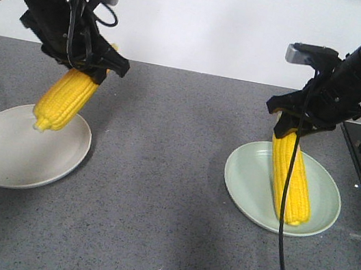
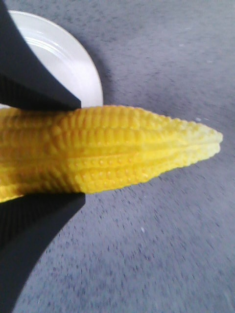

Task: Distribute corn equally
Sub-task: 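Lower both held corn cobs onto the cream and green plates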

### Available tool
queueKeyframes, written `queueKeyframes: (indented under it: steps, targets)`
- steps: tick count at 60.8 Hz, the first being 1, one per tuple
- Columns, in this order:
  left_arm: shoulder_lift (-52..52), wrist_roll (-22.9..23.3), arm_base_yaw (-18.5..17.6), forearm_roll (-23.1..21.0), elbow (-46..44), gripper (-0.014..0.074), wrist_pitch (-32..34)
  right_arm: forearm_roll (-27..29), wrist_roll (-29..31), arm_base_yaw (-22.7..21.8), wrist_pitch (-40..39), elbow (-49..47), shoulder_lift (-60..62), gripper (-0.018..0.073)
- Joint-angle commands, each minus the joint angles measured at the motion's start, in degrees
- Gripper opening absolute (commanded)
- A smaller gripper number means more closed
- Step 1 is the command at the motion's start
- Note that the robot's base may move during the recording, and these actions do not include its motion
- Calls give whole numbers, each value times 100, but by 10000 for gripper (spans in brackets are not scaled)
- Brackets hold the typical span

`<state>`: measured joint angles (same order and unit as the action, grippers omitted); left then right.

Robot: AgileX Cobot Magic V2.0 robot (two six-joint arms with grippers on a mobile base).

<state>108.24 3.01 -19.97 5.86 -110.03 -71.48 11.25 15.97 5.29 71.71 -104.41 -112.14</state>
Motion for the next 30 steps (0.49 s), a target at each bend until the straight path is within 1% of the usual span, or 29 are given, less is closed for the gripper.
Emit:
queueKeyframes:
  steps: [1, 6, 17, 30]
  targets:
    - [-168, 266, 202, 75, -153, -6, -29, -35, 7, -16, 137, -60, 299, -5]
    - [-157, 349, 342, 64, -153, -6, -29, -67, 7, -16, 137, -15, 294, -5]
    - [-167, 349, 630, 46, -153, -6, -29, -62, 7, -16, 137, -15, 294, -5]
    - [-172, 349, 720, 53, 138, -6, -29, -62, 4, -16, 137, -15, 202, -5]
